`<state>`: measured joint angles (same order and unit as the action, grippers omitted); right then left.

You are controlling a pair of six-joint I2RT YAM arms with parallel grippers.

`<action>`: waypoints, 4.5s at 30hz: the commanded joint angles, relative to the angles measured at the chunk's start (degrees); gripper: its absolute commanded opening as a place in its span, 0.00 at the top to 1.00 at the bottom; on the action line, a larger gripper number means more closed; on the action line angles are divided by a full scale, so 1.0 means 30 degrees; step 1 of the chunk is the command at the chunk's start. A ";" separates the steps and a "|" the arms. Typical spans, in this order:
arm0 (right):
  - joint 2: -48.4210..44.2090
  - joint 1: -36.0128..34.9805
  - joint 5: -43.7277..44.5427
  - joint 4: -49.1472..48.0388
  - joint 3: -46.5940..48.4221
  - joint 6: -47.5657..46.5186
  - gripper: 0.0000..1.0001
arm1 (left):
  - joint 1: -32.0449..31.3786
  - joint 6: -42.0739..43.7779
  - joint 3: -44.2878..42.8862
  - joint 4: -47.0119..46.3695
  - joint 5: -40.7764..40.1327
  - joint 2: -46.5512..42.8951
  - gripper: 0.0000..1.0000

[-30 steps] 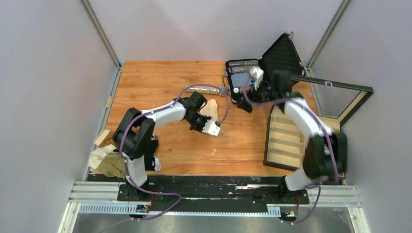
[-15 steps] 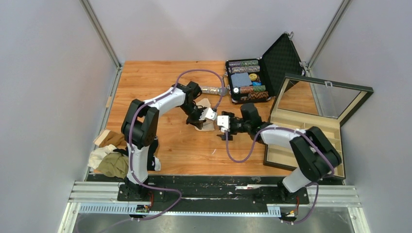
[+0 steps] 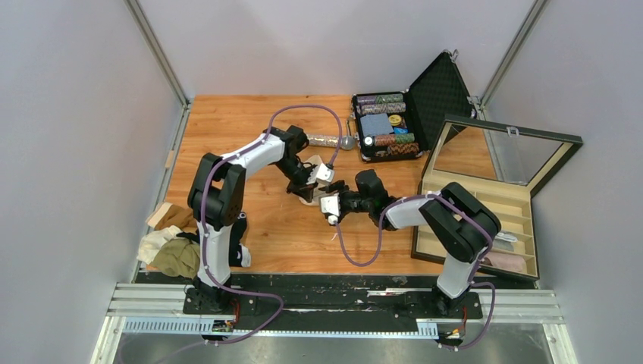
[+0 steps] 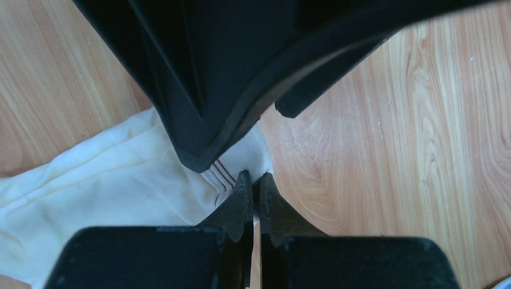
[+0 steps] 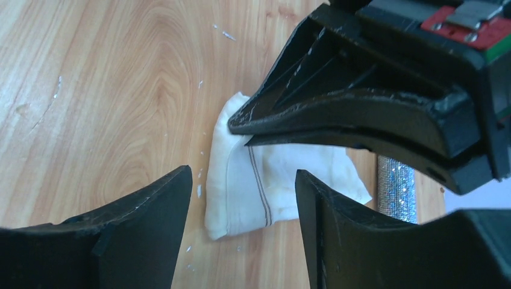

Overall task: Roll the underwear
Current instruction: Roll the underwear to the center of the board.

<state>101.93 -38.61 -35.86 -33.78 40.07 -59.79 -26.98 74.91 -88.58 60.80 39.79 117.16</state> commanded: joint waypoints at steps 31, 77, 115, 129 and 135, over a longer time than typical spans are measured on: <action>-0.1733 0.0334 0.1699 1.2945 0.3731 -0.3912 1.00 | 0.0433 -0.7497 0.1502 -0.2061 0.0954 -0.2031 1.00; 1.7342 0.0126 -0.2417 4.0644 2.6391 -0.1453 1.00 | 0.3678 -2.5313 1.0323 -1.0193 -0.7009 -1.3431 0.54; 1.9241 0.2997 -1.2482 3.7840 2.2530 0.6980 1.00 | -0.4570 -0.0251 1.9035 -2.0019 -0.2935 -1.4085 0.51; 1.9388 0.2982 -1.2733 3.7832 2.2444 0.6953 0.97 | -0.5390 0.4078 1.8700 -1.9236 -0.6605 -1.0061 0.54; 1.8767 0.3022 -1.3053 3.7706 2.2974 0.7163 0.72 | -0.6558 0.5986 1.6267 -1.5494 -0.9075 -0.6672 0.65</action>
<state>150.74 -28.56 -73.56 82.21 112.12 -36.32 -44.53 87.44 -36.95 2.52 19.44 88.27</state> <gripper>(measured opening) 0.168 0.407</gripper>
